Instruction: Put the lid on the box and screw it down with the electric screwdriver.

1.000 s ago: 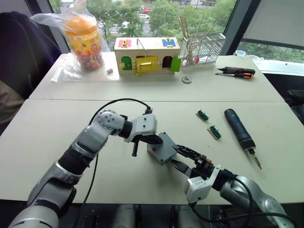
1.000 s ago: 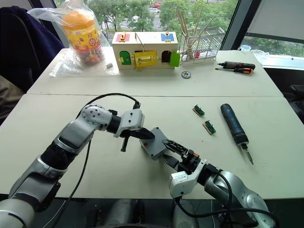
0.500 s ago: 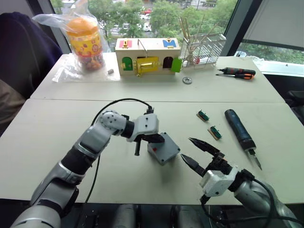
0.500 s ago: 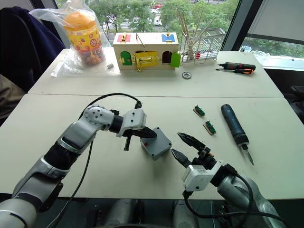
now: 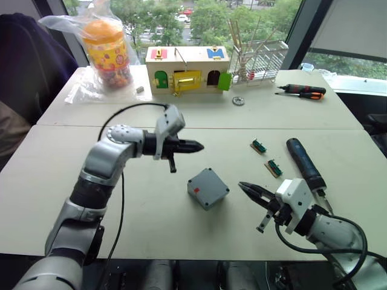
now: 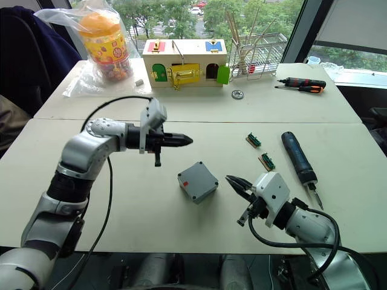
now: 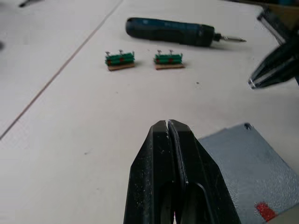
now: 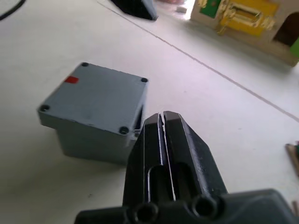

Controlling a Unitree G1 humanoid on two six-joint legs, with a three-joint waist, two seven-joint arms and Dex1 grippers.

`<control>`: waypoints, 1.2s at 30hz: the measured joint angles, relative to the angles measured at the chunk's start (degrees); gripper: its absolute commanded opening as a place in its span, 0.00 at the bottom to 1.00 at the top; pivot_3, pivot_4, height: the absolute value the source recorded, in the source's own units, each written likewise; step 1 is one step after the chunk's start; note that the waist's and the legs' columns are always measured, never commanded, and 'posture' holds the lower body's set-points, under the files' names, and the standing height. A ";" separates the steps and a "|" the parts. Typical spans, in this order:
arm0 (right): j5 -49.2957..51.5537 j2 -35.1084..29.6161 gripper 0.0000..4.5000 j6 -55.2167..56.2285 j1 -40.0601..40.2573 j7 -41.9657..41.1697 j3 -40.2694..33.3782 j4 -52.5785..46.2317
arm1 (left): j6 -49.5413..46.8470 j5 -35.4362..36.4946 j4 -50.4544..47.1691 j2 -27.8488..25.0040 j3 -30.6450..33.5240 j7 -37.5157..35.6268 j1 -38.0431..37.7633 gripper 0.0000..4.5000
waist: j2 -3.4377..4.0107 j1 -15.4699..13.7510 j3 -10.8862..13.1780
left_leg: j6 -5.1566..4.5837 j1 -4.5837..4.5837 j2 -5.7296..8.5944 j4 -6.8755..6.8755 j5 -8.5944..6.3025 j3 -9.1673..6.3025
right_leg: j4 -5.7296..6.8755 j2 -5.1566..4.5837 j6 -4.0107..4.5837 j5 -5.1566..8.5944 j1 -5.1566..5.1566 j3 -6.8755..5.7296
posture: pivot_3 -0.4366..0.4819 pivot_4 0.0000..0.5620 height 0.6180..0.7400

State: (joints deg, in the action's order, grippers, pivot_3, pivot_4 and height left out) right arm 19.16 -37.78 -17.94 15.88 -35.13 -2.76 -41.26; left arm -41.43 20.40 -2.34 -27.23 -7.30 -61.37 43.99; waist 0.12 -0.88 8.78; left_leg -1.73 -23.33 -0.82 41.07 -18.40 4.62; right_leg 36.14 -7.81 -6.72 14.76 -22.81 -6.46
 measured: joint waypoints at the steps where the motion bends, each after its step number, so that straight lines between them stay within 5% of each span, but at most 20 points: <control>1: 3.61 -0.66 0.01 -3.99 0.00 -0.71 -0.03 -1.26 | -0.44 0.08 0.05 -0.65 0.30 0.76 0.22 0.00 | 0.00 0.03 0.00 | 0.00 0.01 0.00 -0.01 0.00 0.00 | 0.00 0.00 0.00 0.00 0.01 0.00 | 0.48 0.27 0.72; 10: 13.14 -2.10 0.01 -17.78 -2.45 -1.17 1.97 -3.47 | 1.95 -2.34 3.29 -3.76 -5.61 -2.21 -4.82 0.00 | -0.02 -0.18 0.01 | -0.02 -0.04 0.04 0.01 -0.01 0.02 | -0.01 -0.01 0.01 0.00 -0.05 0.01 | 0.48 0.27 0.72; 36: 9.07 0.71 0.01 -17.88 -6.19 0.91 6.37 0.22 | 4.22 -3.41 4.40 -3.73 -11.09 -7.10 -6.26 0.00 | -0.01 0.00 0.01 | -0.02 -0.05 0.04 -0.01 -0.01 0.03 | 0.00 -0.01 0.01 -0.01 -0.10 0.01 | 0.48 0.27 0.72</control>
State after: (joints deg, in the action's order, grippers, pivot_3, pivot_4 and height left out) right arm 28.24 -37.07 -35.82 9.69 -34.22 3.61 -41.04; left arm -37.21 16.99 2.06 -30.95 -18.40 -68.47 37.73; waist 0.11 -0.88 8.79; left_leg -1.75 -23.38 -0.78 41.06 -18.41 4.65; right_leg 36.14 -7.82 -6.71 14.76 -22.90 -6.45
